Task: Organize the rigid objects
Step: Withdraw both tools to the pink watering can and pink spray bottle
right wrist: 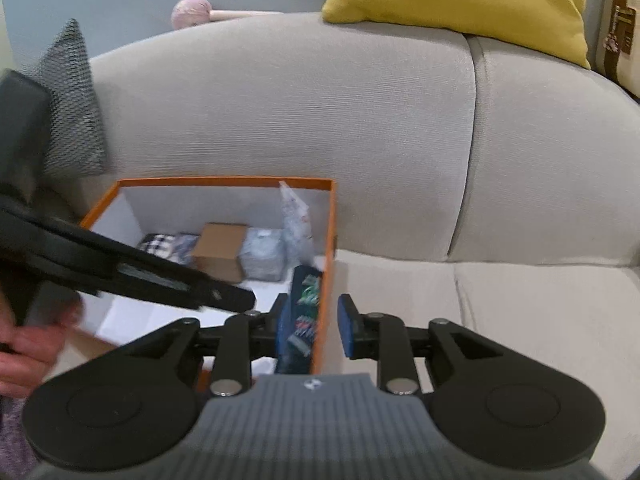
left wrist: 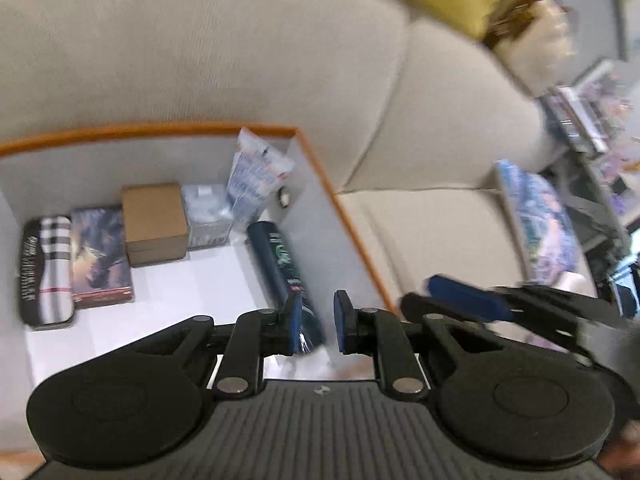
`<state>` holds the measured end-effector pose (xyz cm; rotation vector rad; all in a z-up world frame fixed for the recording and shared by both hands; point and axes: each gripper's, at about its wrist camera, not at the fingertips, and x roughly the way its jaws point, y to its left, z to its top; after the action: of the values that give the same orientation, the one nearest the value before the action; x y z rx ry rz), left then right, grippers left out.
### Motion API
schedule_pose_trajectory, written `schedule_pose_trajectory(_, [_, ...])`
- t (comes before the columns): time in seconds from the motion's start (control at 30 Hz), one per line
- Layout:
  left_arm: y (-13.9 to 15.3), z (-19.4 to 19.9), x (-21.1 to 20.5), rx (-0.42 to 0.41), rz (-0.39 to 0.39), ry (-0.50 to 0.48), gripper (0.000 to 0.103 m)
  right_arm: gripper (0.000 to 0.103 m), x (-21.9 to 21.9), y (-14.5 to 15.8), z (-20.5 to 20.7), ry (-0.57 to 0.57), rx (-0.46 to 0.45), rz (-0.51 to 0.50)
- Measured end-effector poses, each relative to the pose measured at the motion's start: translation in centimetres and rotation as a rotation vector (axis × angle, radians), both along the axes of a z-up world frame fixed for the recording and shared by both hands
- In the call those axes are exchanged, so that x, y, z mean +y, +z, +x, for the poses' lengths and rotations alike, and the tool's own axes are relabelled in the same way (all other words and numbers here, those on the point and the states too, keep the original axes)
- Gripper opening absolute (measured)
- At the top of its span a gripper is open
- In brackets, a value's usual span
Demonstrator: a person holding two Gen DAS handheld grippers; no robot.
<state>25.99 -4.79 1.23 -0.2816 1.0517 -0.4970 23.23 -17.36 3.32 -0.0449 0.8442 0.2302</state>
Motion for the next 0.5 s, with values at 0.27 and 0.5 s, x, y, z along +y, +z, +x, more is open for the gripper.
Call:
schedule_pose_trajectory(0.27, [1.0,-9.3,5.3,-0.117,-0.043,0.068,0.019,0.027,1.6,-1.6,-7.2,-0.034,0.052,0.131])
schedule_pose_trajectory(0.5, [-2.9,-16.4,6.7,-0.125,-0.008,0.158,0.032,0.027,2.7,-6.6,-12.2,-0.097,0.167,0.161])
